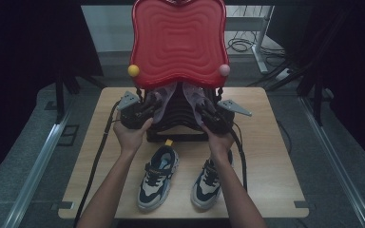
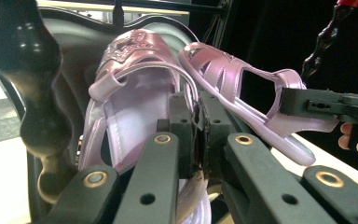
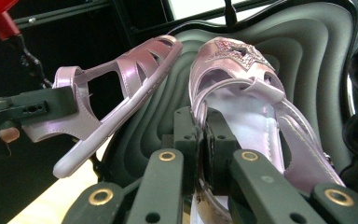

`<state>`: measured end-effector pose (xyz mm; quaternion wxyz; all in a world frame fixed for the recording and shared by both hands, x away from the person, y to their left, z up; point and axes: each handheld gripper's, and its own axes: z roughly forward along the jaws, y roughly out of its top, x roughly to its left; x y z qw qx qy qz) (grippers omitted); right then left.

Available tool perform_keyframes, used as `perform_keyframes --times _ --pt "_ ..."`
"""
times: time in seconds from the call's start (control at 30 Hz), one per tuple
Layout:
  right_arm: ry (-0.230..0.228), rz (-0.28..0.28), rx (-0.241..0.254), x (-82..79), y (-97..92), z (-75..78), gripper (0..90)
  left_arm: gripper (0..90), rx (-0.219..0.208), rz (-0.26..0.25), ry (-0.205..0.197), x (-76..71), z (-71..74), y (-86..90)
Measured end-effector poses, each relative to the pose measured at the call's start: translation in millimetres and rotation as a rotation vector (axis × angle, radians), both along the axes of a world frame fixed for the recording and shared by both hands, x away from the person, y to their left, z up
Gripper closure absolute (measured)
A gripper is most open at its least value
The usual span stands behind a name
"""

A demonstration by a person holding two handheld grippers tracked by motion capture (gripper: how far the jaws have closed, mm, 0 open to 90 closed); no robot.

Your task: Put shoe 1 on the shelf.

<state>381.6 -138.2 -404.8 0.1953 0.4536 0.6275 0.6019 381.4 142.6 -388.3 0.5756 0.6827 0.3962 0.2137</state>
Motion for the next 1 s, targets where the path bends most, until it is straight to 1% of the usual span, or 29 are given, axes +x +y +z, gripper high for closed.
perform_keyframes --times 0.07,0.1,0.23,0.27,0.37,0.4,0.43,0.47,0.53,0.57,0.63,0.77,0.8,0.83,0.87,0.9,0.93,1.0 --pt "-0.001 -0.003 0.003 1.0 0.6 -0.6 85.6 86.1 0.006 0.005 -0.004 1.2 -0.5 -1.0" --pt "-0.002 -0.012 0.001 3.7 3.5 -1.5 85.6 86.2 0.006 0.007 -0.004 2.3 -1.2 -1.4" --pt "-0.008 -0.02 -0.008 9.3 6.4 -1.9 85.7 86.2 0.017 0.015 -0.012 5.3 -4.7 -3.8" --pt "-0.009 -0.024 -0.011 10.7 7.4 -1.3 85.6 86.3 0.017 0.023 -0.021 6.6 -6.3 -5.3" --pt "-0.008 -0.029 -0.013 11.8 9.4 0.6 85.7 86.2 0.012 0.024 -0.025 8.3 -7.3 -5.6" --pt "-0.022 -0.034 -0.023 13.3 10.7 2.2 85.7 86.2 0.012 0.026 -0.024 10.7 -8.7 -6.4" --pt "-0.021 -0.035 -0.022 13.6 11.3 3.0 85.7 86.2 0.012 0.026 -0.024 10.7 -8.7 -6.4" --pt "-0.026 -0.038 -0.029 14.5 12.0 3.9 85.7 86.2 0.023 0.031 -0.026 13.1 -10.5 -8.5" --pt "-0.03 -0.043 -0.026 15.8 13.1 4.4 85.7 86.2 0.03 0.039 -0.032 15.3 -11.7 -10.3" --pt "-0.03 -0.043 -0.026 15.8 13.1 4.4 85.7 86.2 0.03 0.039 -0.032 15.3 -11.7 -10.3" --pt "-0.028 -0.051 -0.029 18.0 15.0 3.4 85.7 86.2 0.035 0.05 -0.047 19.1 -13.2 -12.7" --pt "-0.031 -0.056 -0.034 21.4 17.4 1.1 85.7 86.2 0.035 0.054 -0.049 23.7 -15.0 -14.5" --pt "-0.034 -0.065 -0.038 23.2 19.7 0.0 85.7 86.1 0.043 0.065 -0.058 26.5 -16.4 -16.3" --pt "-0.037 -0.069 -0.042 24.3 20.9 -1.0 85.7 86.1 0.043 0.065 -0.058 26.5 -16.4 -16.3" --pt "-0.042 -0.076 -0.049 25.6 22.1 -2.3 85.7 86.1 0.044 0.075 -0.07 28.3 -17.5 -17.4" --pt "-0.042 -0.076 -0.049 25.6 22.1 -2.3 85.7 86.1 0.044 0.075 -0.07 28.3 -17.5 -17.4" --pt "-0.042 -0.092 -0.058 28.8 24.5 -4.6 85.7 86.2 0.045 0.087 -0.083 29.6 -17.8 -17.9" --pt "-0.049 -0.1 -0.067 31.4 25.7 -5.8 85.7 86.2 0.051 0.101 -0.098 31.4 -18.1 -18.7"
